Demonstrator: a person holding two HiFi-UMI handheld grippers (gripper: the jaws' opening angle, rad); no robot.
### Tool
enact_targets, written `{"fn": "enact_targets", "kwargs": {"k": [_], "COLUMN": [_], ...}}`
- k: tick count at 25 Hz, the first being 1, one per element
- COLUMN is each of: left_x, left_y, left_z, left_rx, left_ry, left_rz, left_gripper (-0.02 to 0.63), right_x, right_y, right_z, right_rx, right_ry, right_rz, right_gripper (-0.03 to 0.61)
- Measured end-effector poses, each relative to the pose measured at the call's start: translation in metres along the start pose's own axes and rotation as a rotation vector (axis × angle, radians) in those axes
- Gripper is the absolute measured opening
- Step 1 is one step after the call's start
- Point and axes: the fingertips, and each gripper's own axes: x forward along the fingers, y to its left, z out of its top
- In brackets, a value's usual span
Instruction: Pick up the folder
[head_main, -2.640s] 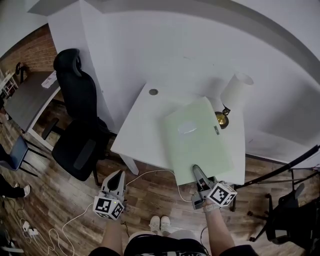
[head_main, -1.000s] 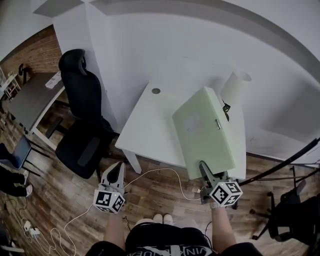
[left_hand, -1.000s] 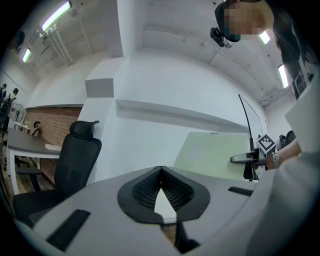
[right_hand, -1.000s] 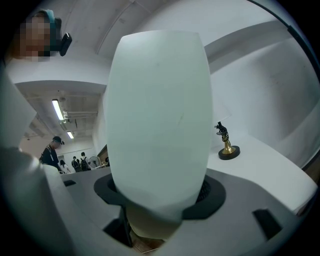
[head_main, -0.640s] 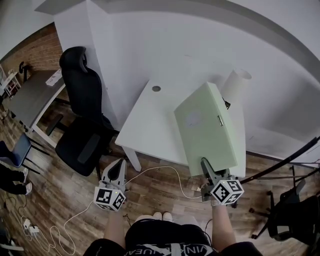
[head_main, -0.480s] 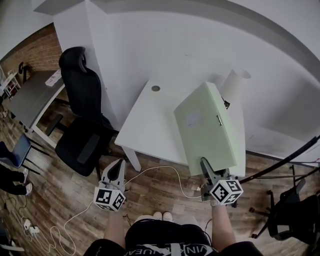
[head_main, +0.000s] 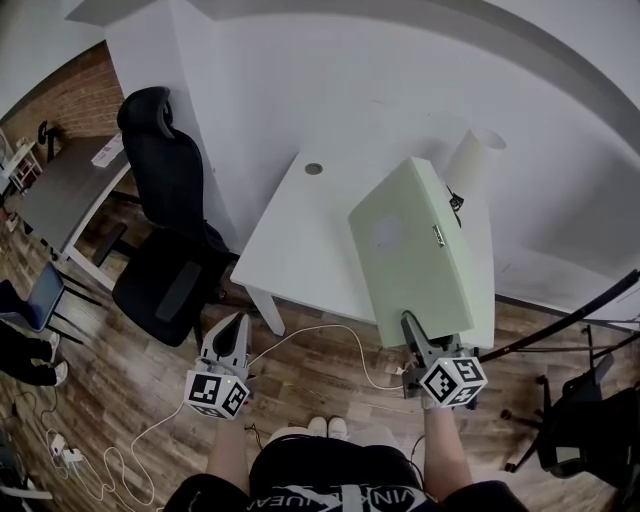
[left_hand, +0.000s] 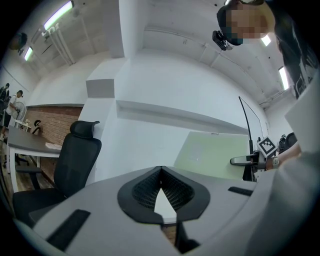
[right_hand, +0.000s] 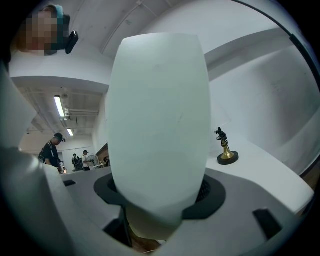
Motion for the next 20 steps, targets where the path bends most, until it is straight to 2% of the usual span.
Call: {"fn": "enact_targets", "kwargs": {"k": [20], "left_x": [0.011], "left_y": [-0.002], "left_z": [-0.003], "left_rx": [-0.017], "left_ry": [0.009], "left_rz": [-0.026], "left_gripper": [0.013], "right_x": [-0.001], "right_y": [-0.001], "right_z": [0.002], "right_rx": [-0.005], "right_ry": [-0.009], "right_rz": [-0.013], "right_gripper": [0.296]}}
